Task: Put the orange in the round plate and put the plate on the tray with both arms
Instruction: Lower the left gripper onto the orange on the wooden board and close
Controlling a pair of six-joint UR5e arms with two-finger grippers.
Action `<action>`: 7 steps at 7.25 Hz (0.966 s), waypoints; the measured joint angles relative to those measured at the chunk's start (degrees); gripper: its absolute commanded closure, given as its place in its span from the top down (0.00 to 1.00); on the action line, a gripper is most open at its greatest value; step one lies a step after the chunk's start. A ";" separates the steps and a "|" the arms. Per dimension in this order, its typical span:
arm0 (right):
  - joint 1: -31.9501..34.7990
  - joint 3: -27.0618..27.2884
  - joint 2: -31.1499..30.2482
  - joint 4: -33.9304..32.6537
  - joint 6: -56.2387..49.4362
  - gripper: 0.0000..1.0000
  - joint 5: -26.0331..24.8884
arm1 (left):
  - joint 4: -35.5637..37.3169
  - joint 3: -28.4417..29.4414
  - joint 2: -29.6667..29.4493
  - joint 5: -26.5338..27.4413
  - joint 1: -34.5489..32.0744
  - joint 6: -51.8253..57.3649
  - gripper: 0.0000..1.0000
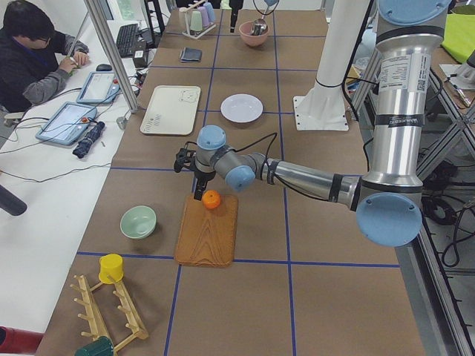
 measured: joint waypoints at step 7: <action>-3.45 0.21 0.08 -0.19 1.28 1.00 -2.35 | -1.56 5.00 -0.82 6.38 8.91 -3.33 0.99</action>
